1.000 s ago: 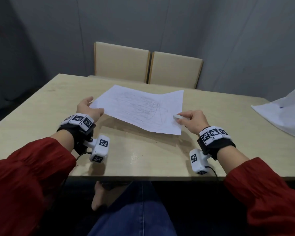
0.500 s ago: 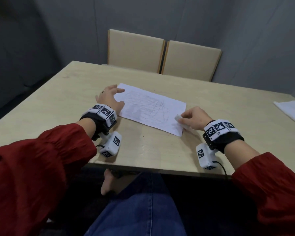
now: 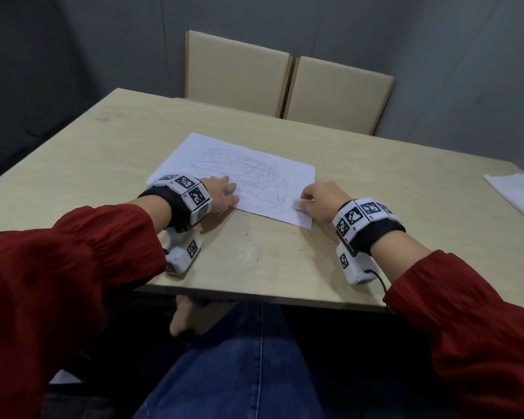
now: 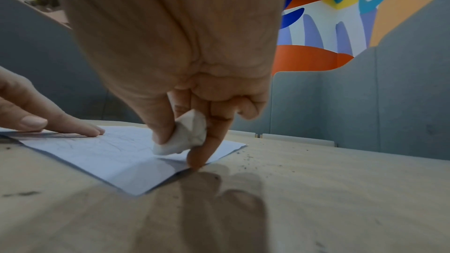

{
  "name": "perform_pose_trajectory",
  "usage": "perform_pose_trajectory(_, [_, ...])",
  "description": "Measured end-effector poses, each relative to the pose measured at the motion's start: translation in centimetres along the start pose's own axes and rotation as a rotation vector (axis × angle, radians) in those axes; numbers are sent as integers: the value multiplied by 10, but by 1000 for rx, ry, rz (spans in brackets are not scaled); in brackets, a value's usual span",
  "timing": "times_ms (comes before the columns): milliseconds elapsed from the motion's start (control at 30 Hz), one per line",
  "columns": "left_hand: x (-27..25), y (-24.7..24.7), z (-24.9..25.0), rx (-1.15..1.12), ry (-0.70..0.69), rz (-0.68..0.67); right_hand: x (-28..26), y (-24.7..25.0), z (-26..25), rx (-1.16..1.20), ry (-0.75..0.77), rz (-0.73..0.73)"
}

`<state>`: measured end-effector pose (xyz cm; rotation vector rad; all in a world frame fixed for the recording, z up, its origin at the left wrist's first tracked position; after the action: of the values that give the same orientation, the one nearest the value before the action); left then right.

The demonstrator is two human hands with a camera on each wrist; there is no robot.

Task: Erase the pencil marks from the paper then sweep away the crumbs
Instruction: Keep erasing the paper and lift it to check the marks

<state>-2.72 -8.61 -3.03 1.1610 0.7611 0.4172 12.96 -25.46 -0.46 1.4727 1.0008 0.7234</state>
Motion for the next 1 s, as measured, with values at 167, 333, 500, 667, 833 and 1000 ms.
perform_pose_trajectory(167, [-3,7,2,140,24,15,2,3,-6,-8,-30,-43])
perform_pose_trajectory(333, [-2,21,10,201,33,42,1,3,-4,4,-29,-65])
perform_pose_trajectory(500, [4,25,18,233,34,27,-5,4,0,42,-21,-107])
perform_pose_trajectory(667, [3,14,50,182,-74,2,-7,6,-3,51,44,-182])
perform_pose_trajectory(833, [5,3,73,312,-81,-77,-3,17,-17,87,100,-90])
perform_pose_trajectory(1000, [18,-2,64,324,-76,-81,19,13,-28,69,33,-54])
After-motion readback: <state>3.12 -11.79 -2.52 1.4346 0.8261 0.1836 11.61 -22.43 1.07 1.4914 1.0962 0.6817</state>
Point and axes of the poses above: each hand's wrist, its own x-axis towards the middle knuckle, its own y-axis out of the back of the hand, z = x × y, the point moved 3 cm from there along x, towards the middle knuckle, and after that the axes turned 12 degrees about y, right-handed, at the moved point
